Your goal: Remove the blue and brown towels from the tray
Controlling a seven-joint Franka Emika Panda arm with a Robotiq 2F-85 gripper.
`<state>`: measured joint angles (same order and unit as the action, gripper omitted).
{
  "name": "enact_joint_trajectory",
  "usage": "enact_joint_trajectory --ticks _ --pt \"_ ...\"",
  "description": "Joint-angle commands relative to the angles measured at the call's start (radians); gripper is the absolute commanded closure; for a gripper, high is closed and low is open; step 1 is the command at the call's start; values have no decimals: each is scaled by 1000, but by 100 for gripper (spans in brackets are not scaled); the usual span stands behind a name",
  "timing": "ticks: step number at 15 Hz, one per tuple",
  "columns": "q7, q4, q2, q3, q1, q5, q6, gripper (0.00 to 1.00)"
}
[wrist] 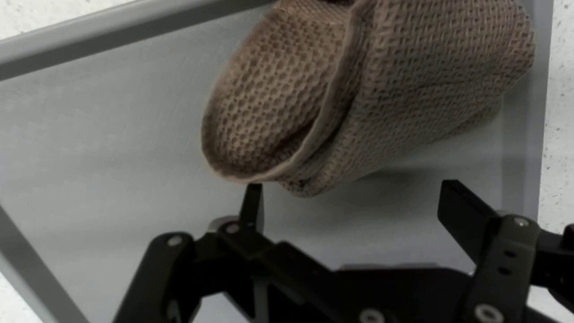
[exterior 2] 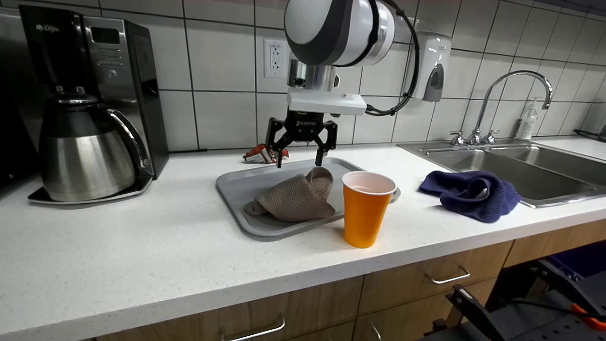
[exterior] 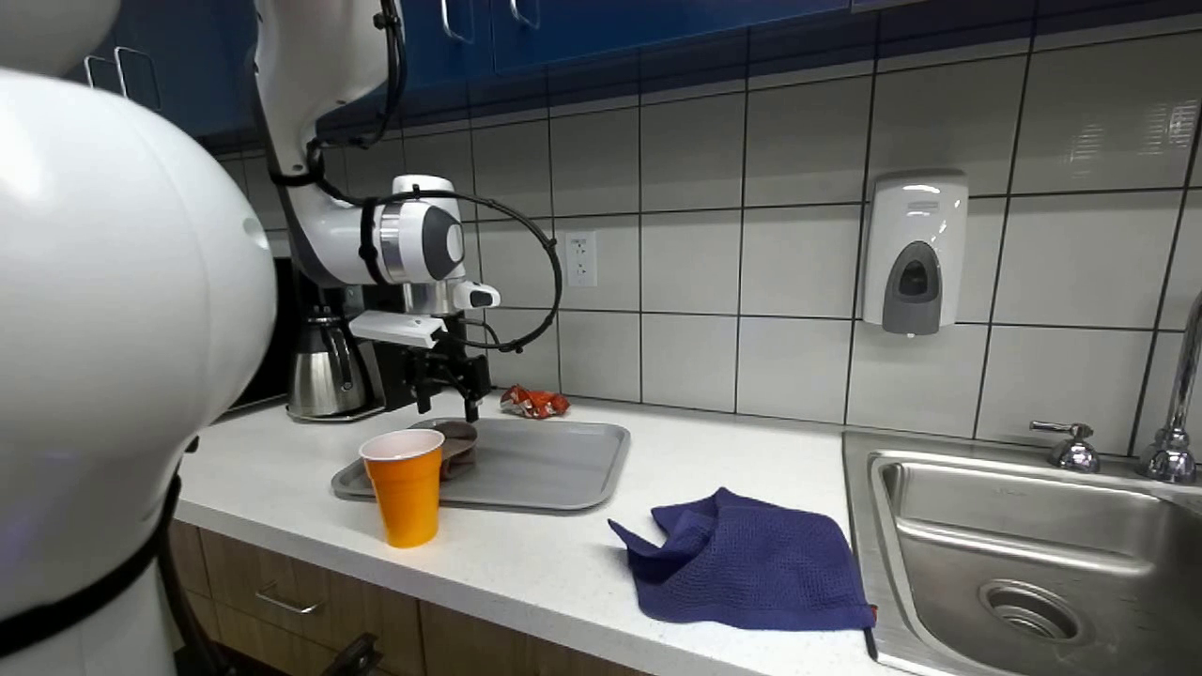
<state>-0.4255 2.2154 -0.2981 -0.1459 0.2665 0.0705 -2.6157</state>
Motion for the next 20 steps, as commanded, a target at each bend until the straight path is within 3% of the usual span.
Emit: enact_joint_trajectory --ticks 1,20 --pt "37 -34 -13 5 5 -16 46 0" --pt "144 7 7 -21 -12 -57 70 0"
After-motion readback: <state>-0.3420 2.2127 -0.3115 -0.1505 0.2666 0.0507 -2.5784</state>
